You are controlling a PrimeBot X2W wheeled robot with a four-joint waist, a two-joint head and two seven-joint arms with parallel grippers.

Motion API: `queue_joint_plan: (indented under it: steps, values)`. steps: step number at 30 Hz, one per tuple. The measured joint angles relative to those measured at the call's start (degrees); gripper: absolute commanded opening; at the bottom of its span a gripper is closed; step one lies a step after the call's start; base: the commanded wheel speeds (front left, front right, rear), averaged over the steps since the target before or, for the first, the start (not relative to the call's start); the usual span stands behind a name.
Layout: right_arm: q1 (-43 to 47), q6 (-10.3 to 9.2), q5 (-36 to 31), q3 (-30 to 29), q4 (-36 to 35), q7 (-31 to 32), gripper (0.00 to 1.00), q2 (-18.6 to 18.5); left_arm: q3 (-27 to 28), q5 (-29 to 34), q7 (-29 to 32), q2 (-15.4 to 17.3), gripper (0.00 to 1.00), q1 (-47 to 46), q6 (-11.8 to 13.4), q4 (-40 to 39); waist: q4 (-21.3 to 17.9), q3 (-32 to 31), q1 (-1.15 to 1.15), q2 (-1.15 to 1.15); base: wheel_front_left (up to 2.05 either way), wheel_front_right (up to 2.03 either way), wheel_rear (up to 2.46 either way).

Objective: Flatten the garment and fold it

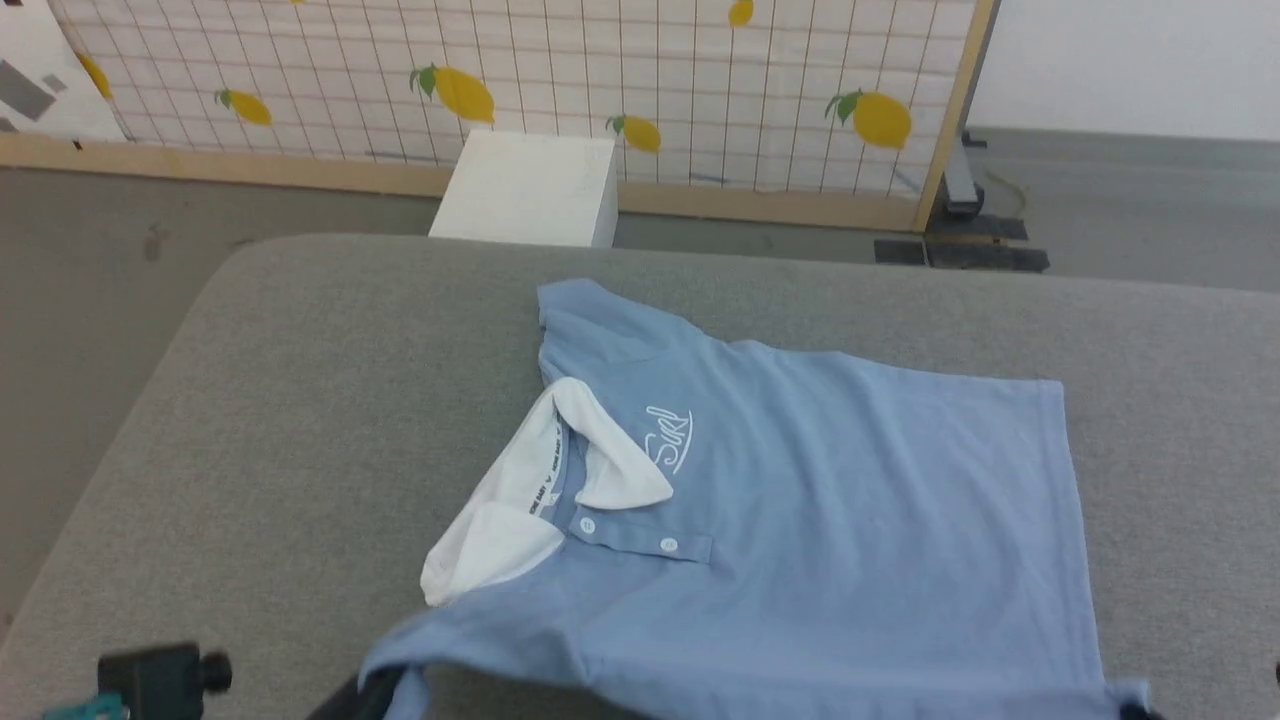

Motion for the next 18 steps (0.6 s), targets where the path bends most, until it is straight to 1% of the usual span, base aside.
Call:
queue_joint_plan:
  steps: [1,5,8,12,15,18]
  values:
    - [-1.31,0.00,0.00,0.37,0.29,-0.44,0.00,-0.57,-0.20,0.67,0.35,-0.30,0.00,-1.86,-0.26,0.44,-0.08,0.49,0.00,0.00,0.00,0.00,0.00]
    - [-7.50,0.00,-0.18,2.07,2.69,-2.99,0.00,-3.30,-1.56,3.55,1.68,-3.12,0.00,-10.81,-2.24,4.36,-0.60,3.44,0.00,0.00,0.00,0.00,0.00]
    - [-12.17,0.00,-0.66,2.82,5.27,-5.37,0.00,-5.50,-2.29,4.91,2.72,-4.54,0.00,-16.77,-3.72,8.66,-0.99,5.93,0.00,0.00,0.00,0.00,0.00]
    - [-17.75,0.00,-1.86,3.82,9.10,-8.72,0.00,-8.47,-3.11,7.97,2.69,-6.86,0.00,-23.90,-5.45,15.47,-1.49,9.59,0.00,0.00,0.00,0.00,0.00]
    - [-20.62,0.00,-2.25,4.93,12.22,-10.42,0.00,-9.54,-4.55,9.25,3.03,-8.75,0.00,-27.33,-6.65,20.14,-1.85,12.28,0.01,0.00,0.00,0.00,0.00]
    - [-22.34,0.00,-2.29,6.22,15.71,-10.91,0.00,-9.98,-6.42,9.75,4.61,-10.60,0.00,-29.62,-7.78,24.48,-2.16,14.77,0.01,0.00,0.00,0.00,0.00]
